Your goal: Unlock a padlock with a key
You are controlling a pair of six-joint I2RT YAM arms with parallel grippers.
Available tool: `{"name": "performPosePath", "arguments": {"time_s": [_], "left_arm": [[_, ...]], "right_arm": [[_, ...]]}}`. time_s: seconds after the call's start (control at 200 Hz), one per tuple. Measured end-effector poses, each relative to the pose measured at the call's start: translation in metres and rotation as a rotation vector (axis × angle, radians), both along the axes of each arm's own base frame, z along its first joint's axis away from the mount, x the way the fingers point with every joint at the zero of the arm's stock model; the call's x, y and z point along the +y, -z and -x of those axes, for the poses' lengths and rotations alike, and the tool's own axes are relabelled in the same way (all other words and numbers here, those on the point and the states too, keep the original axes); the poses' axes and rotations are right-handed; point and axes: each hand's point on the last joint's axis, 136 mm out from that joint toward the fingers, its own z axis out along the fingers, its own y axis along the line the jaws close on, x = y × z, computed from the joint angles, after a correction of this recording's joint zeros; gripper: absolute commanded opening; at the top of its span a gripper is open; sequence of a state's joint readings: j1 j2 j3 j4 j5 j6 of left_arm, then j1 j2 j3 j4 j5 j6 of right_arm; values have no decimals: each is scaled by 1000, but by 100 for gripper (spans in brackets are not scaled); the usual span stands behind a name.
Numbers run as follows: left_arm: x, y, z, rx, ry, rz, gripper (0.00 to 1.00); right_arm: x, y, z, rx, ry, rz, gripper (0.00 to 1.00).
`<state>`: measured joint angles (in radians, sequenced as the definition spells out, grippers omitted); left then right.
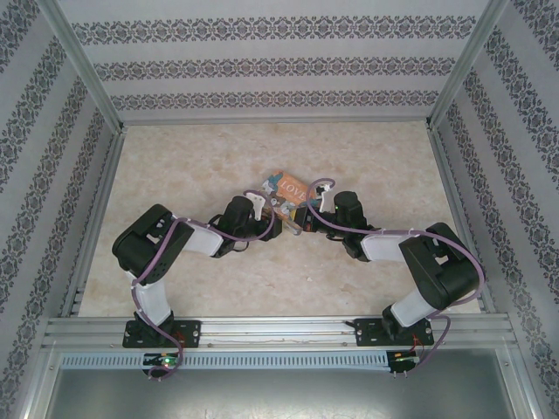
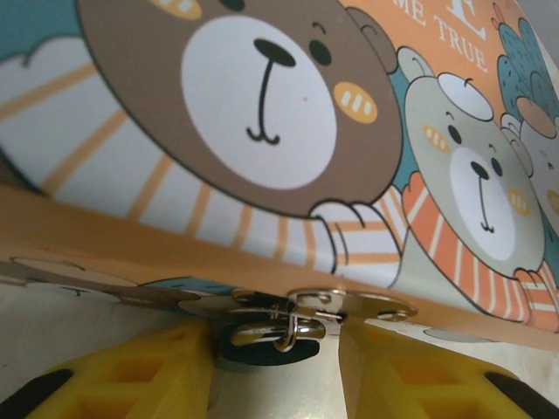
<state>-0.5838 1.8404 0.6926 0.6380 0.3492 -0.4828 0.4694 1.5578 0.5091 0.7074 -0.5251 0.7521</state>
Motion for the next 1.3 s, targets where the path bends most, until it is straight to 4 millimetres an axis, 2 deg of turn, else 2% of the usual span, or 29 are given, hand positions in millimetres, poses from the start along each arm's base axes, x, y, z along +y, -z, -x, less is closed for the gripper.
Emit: {"name": "performPosePath", "arguments": {"time_s": [0.34,0.56,0.77,0.874,1.029,1.144,1.299], "left_arm": [[0,3,-3,7,-30,-6,30],[-2,1,-3,11,-32,0,26],[-2,-3,4,39,-24,19,25],[-1,-9,11,64,-23,38,25],[-4,-31,19,87,-22,102,24],[-6,-46,25,116,-23,146,24],[-6,-53,32,186,-43,185,24]], "right_arm": [[2,0,2,1,-1,5,0],[0,-2,5,12,-1,10,0],[-1,-26,7,-36,0,-17,0],[-4,-42,10,-69,2,-36,0],[-13,-57,21,-110,6,-34,0],[-21,-63,34,-141,-1,-15,0],[-30,-63,56,-191,-8,34,0]]}}
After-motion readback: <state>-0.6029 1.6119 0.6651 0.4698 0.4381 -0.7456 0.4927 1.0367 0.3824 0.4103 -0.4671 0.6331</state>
